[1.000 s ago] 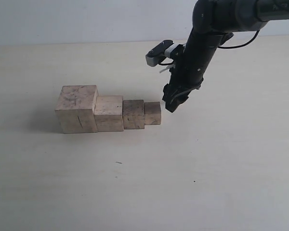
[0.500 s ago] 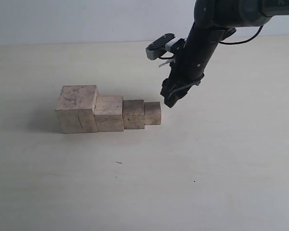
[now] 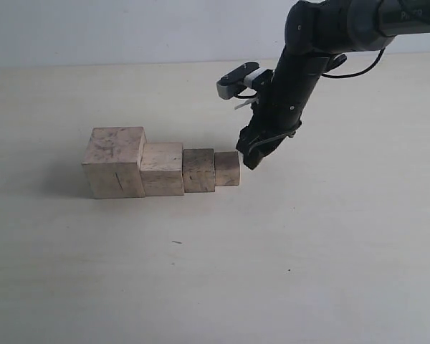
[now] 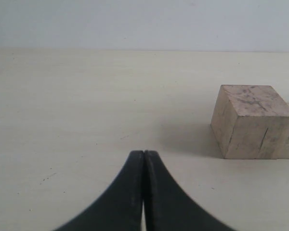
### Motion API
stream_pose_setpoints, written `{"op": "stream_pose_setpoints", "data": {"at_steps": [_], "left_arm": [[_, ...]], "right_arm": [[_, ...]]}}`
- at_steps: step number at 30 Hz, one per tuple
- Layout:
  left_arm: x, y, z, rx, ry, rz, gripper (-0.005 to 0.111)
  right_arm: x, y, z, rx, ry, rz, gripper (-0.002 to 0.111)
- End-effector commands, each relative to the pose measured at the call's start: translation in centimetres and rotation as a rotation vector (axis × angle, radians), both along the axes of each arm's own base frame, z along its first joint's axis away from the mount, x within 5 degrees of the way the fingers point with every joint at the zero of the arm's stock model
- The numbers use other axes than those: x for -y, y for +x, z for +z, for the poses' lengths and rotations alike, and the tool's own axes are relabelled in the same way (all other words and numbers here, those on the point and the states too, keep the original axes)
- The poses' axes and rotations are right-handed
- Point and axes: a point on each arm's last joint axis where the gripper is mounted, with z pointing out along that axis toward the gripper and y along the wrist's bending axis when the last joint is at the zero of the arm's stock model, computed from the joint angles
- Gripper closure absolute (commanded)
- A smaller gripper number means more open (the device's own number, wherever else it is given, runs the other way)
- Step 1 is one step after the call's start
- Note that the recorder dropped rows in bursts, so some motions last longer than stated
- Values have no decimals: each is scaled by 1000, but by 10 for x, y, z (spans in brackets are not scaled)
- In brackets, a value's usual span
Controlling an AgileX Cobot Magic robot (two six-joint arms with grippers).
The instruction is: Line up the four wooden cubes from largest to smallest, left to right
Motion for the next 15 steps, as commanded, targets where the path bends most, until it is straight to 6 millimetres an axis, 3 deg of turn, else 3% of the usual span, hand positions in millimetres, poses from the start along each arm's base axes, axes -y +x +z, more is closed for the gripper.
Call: {"op": "stream_pose_setpoints", "data": {"at_steps": [1,7,15], "left_arm": [[0,0,1,17,1,-3,107],[0,0,1,17,1,-3,107],[0,0,1,17,1,-3,107]], "right_arm": [[-3,0,-3,-24,38,-36,49],[-6,-1,-5,-47,66,-48,49],[2,0,-3,-9,-23,5,49]]}}
